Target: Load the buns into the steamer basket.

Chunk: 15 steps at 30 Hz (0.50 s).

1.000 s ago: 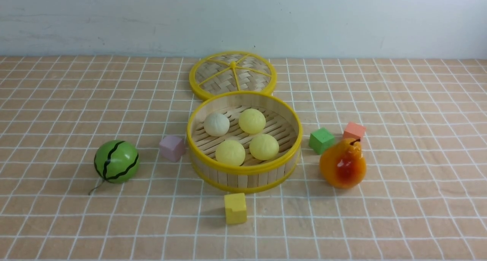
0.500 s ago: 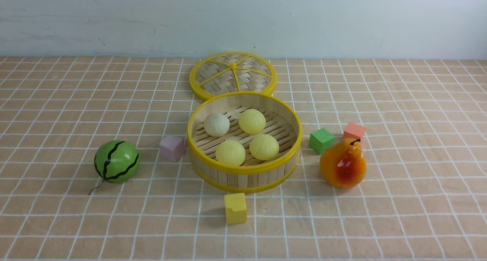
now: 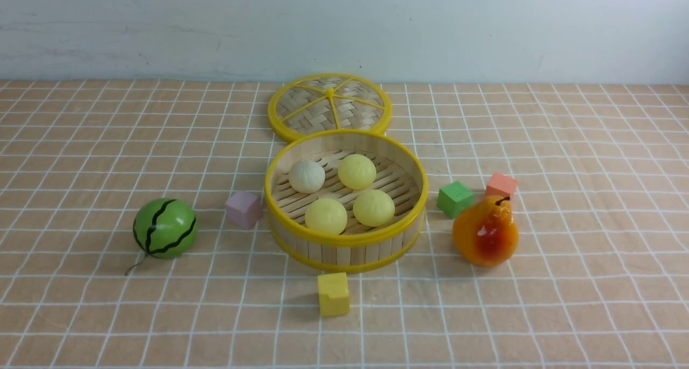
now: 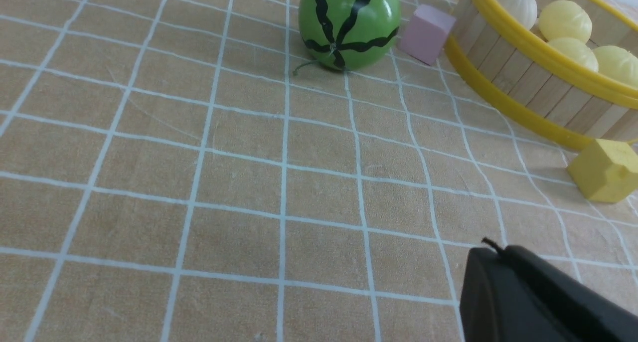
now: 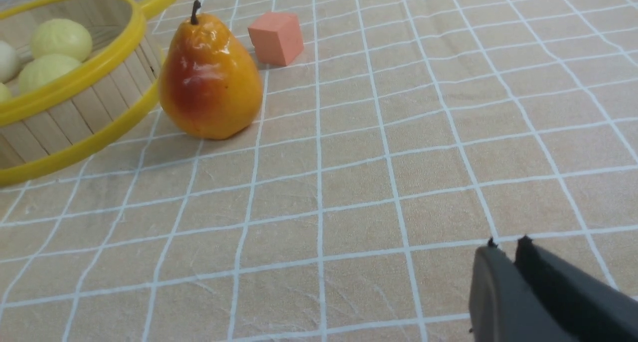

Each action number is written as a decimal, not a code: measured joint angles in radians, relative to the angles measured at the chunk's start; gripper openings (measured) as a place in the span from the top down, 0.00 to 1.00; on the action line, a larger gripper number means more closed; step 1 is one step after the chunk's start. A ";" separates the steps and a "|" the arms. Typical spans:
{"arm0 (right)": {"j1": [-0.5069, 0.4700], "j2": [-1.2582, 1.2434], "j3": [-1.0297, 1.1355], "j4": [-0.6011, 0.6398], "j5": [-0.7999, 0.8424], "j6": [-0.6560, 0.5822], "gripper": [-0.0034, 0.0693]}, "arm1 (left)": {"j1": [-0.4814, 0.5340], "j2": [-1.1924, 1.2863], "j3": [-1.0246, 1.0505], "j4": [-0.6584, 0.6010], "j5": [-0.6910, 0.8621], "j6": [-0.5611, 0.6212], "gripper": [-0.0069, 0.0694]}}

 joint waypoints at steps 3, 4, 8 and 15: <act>0.000 0.000 0.000 0.000 0.000 0.000 0.87 | 0.000 0.000 0.000 0.000 0.000 0.000 0.93; 0.000 0.000 0.000 0.000 0.000 0.000 0.87 | 0.000 0.000 0.000 0.000 0.000 0.000 0.93; 0.000 0.000 0.000 0.000 0.000 0.000 0.85 | 0.000 0.000 0.000 0.000 0.000 0.000 0.93; 0.000 0.000 0.000 0.000 0.000 0.000 0.84 | 0.000 0.000 0.000 0.000 0.000 0.000 0.93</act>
